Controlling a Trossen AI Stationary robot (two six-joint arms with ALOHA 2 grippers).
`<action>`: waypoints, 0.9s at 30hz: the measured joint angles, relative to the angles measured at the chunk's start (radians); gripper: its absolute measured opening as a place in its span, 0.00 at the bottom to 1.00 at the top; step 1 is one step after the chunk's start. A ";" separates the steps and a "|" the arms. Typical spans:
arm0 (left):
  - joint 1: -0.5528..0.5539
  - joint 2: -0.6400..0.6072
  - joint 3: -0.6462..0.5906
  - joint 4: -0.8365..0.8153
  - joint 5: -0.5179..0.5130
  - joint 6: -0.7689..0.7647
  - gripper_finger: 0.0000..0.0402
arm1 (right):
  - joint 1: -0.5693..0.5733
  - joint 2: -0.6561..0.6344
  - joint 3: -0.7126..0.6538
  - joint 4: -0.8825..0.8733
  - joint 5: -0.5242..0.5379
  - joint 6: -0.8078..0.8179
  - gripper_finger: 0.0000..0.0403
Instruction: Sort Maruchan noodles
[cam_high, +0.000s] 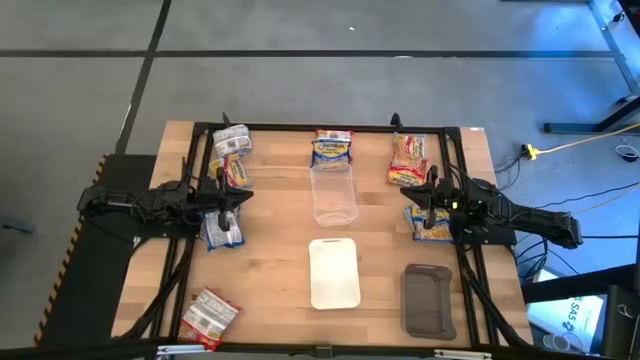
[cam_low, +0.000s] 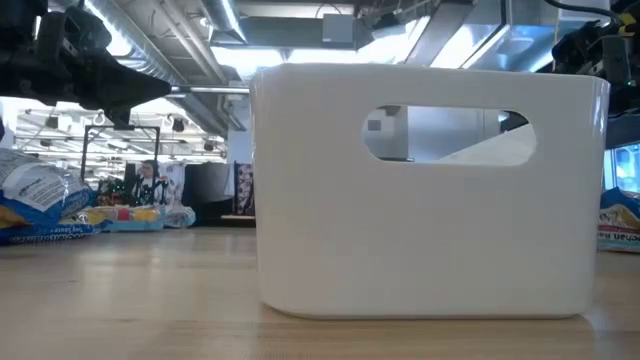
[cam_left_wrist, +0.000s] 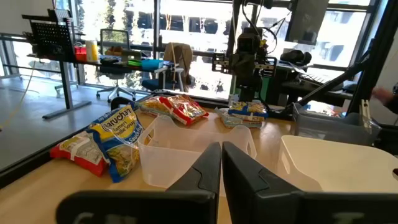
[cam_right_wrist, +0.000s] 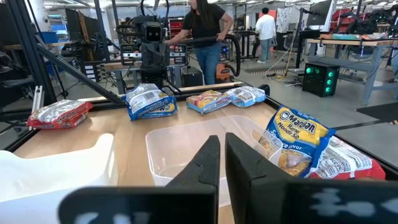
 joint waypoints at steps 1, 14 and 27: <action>0.000 0.000 0.000 0.000 0.000 0.000 0.02 | 0.000 0.000 0.000 0.000 0.000 0.000 0.01; 0.000 0.000 0.000 0.000 0.000 0.000 0.02 | 0.000 0.000 0.000 0.000 0.000 0.000 0.01; 0.000 0.000 0.000 0.015 0.000 0.000 0.02 | 0.000 0.000 0.000 0.000 0.000 -0.002 0.01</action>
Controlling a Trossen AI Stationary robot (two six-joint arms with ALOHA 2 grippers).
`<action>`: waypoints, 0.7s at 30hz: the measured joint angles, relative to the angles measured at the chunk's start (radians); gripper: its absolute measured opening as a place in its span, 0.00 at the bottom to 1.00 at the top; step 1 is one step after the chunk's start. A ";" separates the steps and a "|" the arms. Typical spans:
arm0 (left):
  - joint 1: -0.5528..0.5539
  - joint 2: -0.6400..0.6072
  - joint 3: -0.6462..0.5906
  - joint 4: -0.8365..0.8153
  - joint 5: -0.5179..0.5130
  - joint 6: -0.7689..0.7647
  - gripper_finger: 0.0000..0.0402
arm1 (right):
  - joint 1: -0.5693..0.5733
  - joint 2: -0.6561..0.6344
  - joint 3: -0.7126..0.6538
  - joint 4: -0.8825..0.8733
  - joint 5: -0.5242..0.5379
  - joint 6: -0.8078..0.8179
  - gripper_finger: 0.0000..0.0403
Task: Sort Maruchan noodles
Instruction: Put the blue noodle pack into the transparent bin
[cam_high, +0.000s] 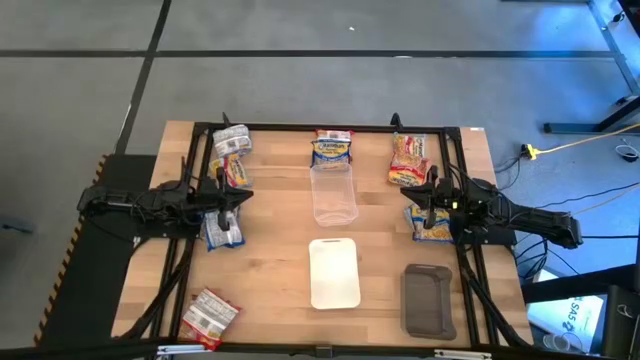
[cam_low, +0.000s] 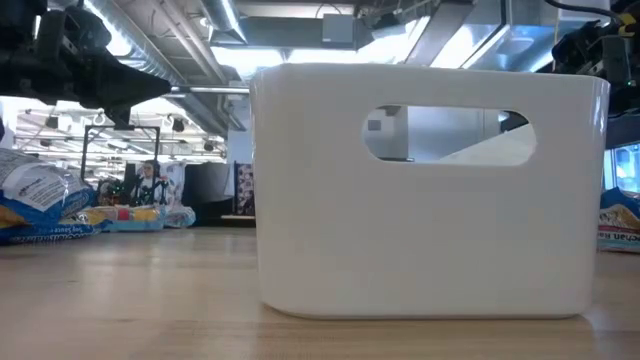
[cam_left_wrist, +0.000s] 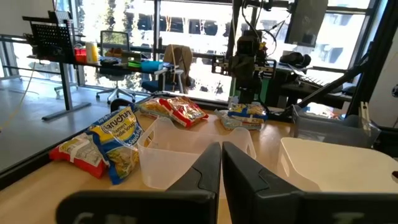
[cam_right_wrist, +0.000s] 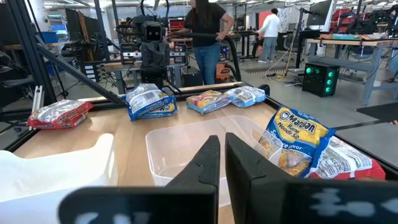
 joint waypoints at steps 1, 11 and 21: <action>0.000 0.000 0.000 0.008 0.000 -0.004 0.02 | 0.000 0.000 0.000 0.000 0.000 -0.002 0.01; 0.000 0.000 0.000 0.194 -0.027 -0.177 0.02 | 0.000 0.001 -0.002 0.069 -0.006 0.046 0.01; 0.040 0.057 0.000 0.341 -0.142 -0.111 0.02 | 0.000 0.127 0.005 0.270 0.230 -0.024 0.01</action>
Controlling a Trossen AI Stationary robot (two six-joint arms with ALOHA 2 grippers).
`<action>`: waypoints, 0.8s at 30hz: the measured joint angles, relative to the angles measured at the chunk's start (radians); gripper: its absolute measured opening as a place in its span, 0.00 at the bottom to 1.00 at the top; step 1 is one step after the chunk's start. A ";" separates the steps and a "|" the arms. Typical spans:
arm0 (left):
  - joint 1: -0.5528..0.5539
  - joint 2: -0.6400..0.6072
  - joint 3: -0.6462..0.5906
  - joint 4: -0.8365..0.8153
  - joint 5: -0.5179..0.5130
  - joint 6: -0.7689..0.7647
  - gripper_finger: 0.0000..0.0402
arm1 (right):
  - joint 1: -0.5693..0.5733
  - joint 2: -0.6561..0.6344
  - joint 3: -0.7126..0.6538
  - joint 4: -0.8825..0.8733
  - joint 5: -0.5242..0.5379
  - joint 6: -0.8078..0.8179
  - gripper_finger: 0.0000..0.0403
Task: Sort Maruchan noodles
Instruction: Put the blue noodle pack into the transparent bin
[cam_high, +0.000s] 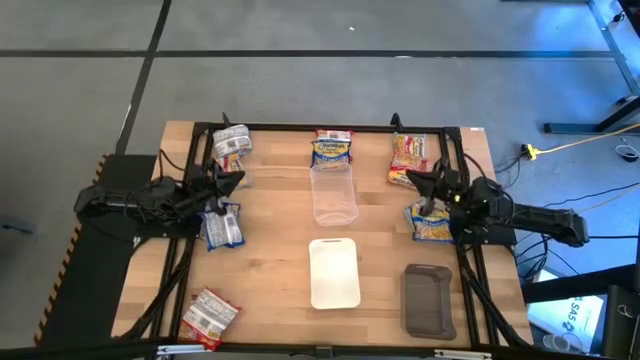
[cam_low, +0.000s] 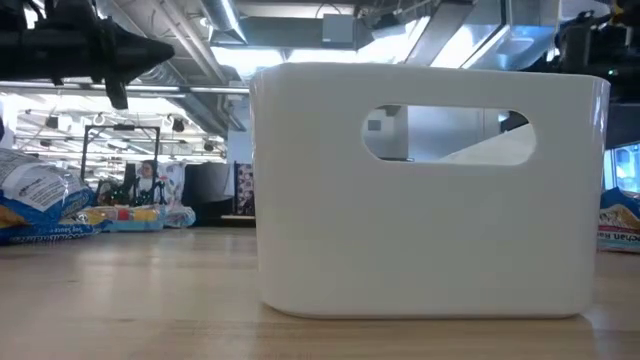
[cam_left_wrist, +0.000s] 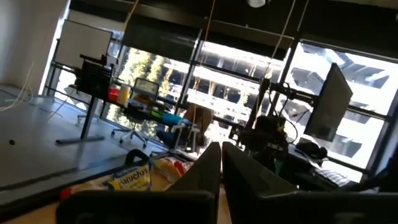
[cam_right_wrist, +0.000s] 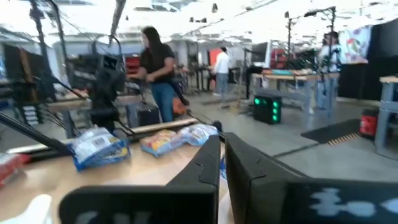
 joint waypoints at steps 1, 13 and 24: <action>0.008 0.015 0.000 0.022 0.010 0.008 0.02 | 0.000 0.029 0.011 0.005 0.016 -0.001 0.01; 0.081 0.250 0.000 0.204 0.071 -0.013 0.02 | -0.049 0.539 0.262 0.003 0.132 -0.078 0.01; 0.094 0.377 0.000 0.269 0.064 -0.013 0.02 | -0.348 1.044 0.565 -0.003 -0.279 -0.079 0.01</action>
